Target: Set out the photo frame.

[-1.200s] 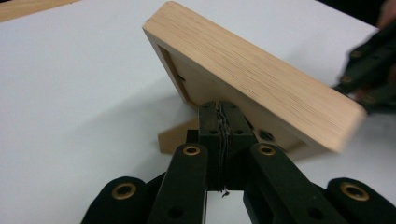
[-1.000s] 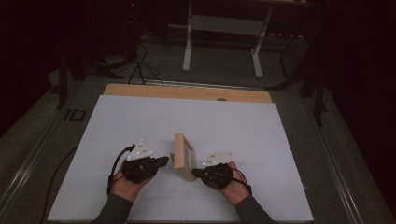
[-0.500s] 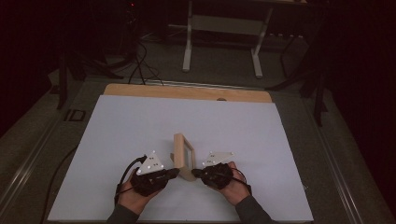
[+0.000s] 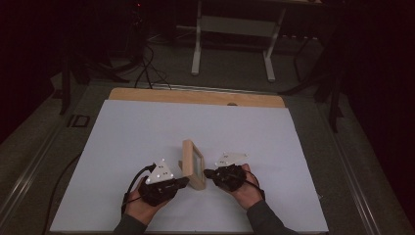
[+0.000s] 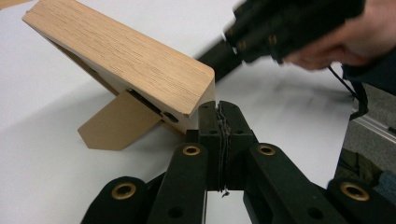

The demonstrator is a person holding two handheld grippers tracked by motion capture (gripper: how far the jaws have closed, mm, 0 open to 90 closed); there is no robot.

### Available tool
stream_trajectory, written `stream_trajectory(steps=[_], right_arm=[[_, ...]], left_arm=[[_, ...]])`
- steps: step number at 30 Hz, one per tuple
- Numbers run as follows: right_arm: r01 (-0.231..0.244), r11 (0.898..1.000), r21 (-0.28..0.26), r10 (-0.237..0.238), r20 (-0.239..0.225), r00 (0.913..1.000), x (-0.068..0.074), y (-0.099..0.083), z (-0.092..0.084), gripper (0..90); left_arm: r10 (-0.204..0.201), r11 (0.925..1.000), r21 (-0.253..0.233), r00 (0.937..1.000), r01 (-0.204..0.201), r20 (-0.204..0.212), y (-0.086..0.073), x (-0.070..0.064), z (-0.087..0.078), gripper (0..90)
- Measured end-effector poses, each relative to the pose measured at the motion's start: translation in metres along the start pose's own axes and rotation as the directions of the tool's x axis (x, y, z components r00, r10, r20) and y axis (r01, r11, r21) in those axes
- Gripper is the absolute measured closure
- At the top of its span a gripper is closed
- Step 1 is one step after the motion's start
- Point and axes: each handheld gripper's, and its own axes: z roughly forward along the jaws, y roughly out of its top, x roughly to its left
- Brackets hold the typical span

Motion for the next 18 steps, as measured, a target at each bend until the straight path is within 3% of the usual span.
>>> stream_trajectory(steps=[6, 12, 18], right_arm=[[-0.028, 0.999, -0.033, 0.029, 0.037, 0.9989, -0.017, 0.015, -0.002, 79.9], [-0.08, 0.995, -0.064, 0.083, 0.045, 0.9955, -0.028, 0.024, 0.003, 75.7], [-0.064, 0.992, -0.105, 0.07, 0.06, 0.9957, -0.026, 0.045, -0.001, 70.2]], left_arm=[[0.013, 0.9999, 0.008, 0.9998, -0.013, 0.012, 0.0, -0.006, 0.005, 87.9], [0.032, 0.9991, 0.027, 0.9995, -0.033, 0.005, -0.006, -0.015, 0.011, 83.8], [0.009, 0.9995, 0.032, 0.9997, -0.008, -0.023, -0.013, -0.017, 0.01, 81.4]])
